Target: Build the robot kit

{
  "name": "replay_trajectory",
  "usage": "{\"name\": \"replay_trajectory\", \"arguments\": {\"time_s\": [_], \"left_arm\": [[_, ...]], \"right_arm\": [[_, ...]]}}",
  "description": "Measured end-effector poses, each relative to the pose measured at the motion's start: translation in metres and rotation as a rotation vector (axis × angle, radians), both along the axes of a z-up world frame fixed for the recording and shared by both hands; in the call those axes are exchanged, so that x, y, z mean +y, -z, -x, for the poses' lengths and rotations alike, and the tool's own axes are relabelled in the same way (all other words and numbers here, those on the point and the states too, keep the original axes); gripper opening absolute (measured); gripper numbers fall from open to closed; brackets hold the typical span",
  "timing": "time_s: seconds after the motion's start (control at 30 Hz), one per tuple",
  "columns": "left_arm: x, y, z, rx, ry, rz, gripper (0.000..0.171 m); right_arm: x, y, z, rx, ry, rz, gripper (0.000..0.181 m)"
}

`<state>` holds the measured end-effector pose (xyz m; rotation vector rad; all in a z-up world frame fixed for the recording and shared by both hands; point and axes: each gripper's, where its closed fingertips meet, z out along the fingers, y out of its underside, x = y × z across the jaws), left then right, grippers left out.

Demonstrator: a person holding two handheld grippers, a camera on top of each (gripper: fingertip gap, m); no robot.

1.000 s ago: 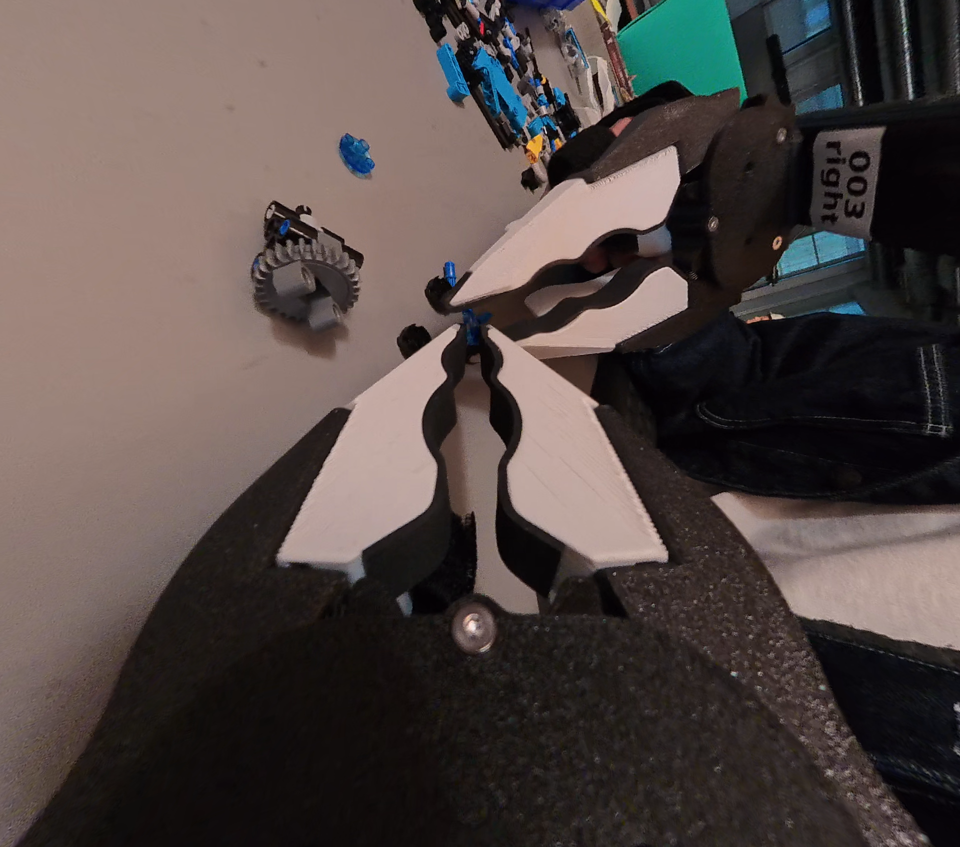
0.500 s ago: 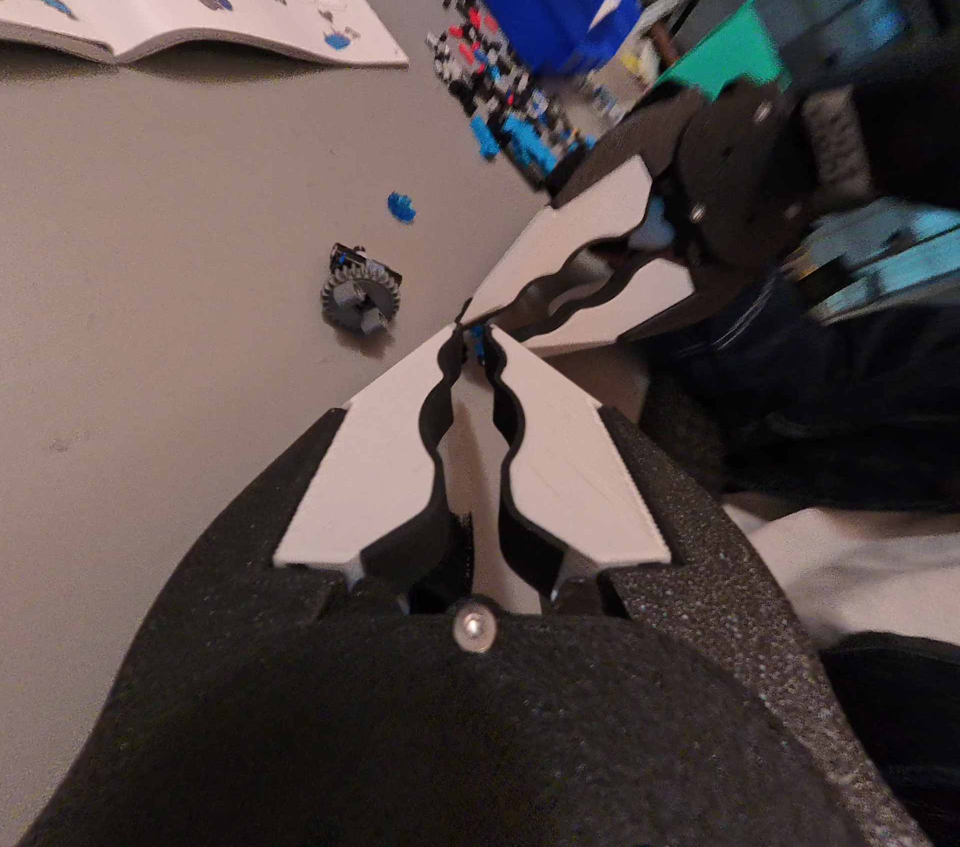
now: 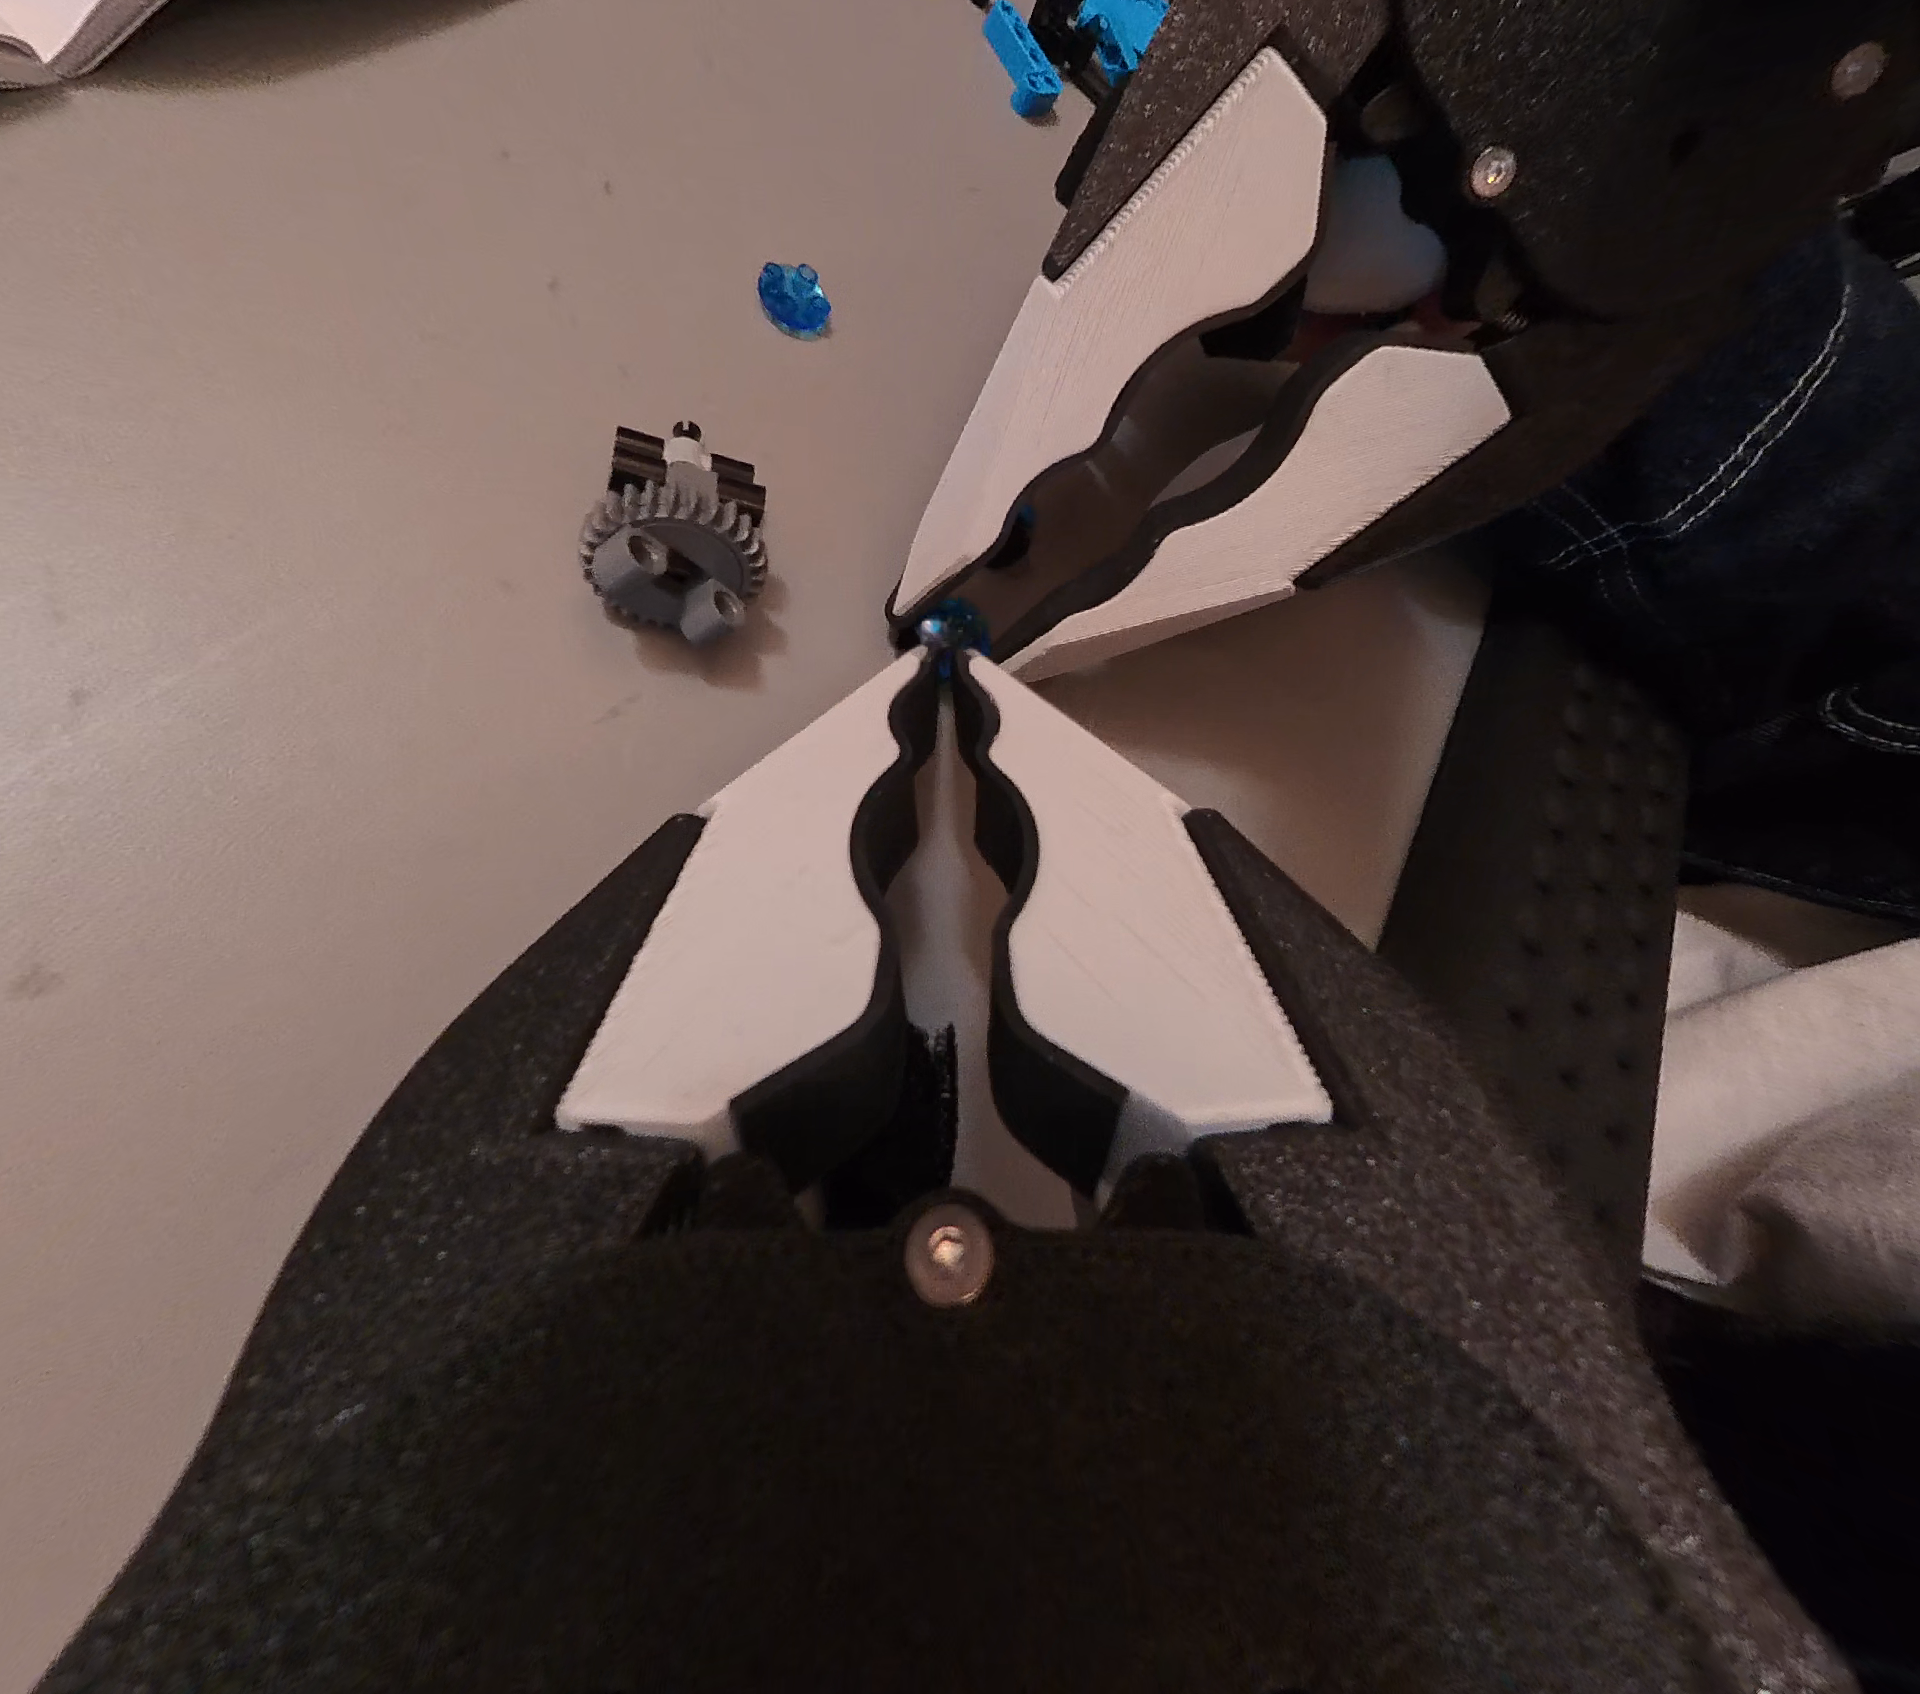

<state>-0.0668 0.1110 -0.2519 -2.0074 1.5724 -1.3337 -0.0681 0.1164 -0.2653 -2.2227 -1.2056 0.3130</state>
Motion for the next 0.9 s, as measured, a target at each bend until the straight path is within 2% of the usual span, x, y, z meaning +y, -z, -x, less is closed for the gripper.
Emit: {"name": "replay_trajectory", "arguments": {"time_s": [0.57,0.8,0.9], "left_arm": [[0.003,-0.001,0.000,-0.009,-0.015,0.022,0.001],[0.002,0.000,0.000,-0.003,-0.012,0.011,0.001],[0.002,0.000,0.000,-0.005,-0.011,0.011,0.001]], "right_arm": [[-0.004,-0.010,-0.005,0.017,0.028,-0.042,0.017],[-0.002,-0.004,-0.002,0.034,0.053,-0.015,0.020],[-0.001,-0.009,-0.001,0.037,0.046,-0.051,0.006]]}}
